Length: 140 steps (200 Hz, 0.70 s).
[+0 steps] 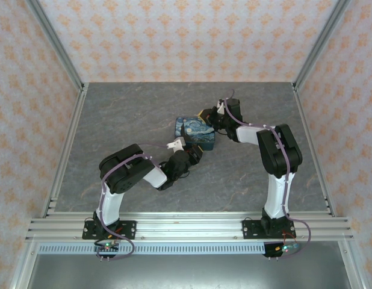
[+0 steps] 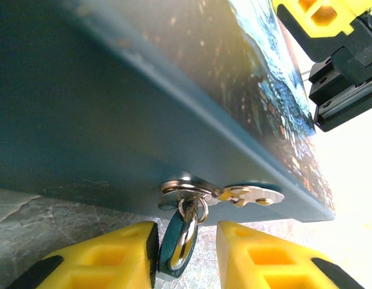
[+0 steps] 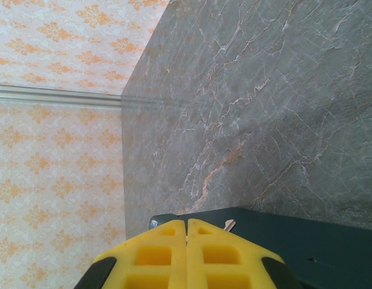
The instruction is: Unlock a padlock with a key
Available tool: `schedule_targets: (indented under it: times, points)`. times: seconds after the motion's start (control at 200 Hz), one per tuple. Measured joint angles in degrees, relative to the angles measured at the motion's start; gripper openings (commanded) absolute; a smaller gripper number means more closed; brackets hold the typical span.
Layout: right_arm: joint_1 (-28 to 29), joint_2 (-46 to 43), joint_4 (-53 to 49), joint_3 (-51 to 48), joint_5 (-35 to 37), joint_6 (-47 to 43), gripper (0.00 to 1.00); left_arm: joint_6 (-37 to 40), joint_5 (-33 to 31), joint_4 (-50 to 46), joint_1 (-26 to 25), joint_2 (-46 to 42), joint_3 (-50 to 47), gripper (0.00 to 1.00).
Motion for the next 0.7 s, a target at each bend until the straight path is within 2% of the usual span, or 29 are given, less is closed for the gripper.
schedule_targets:
  times: [0.23,0.405,0.616,0.701]
  points:
    - [0.0,0.0,0.1,0.0,0.0,0.0,0.00,0.5,-0.4,-1.6,0.0,0.0,0.9,0.29]
    - [0.0,0.1,0.5,-0.2,0.0,0.3,0.00,1.4,-0.6,-3.4,0.0,0.0,1.5,0.21]
    - [0.0,0.2,0.9,-0.1,0.0,0.4,0.00,2.0,-0.6,-4.5,-0.1,0.1,2.4,0.00]
    - [0.0,0.2,0.5,0.2,0.0,0.4,0.00,1.9,-0.4,-4.6,-0.1,0.1,2.4,0.00]
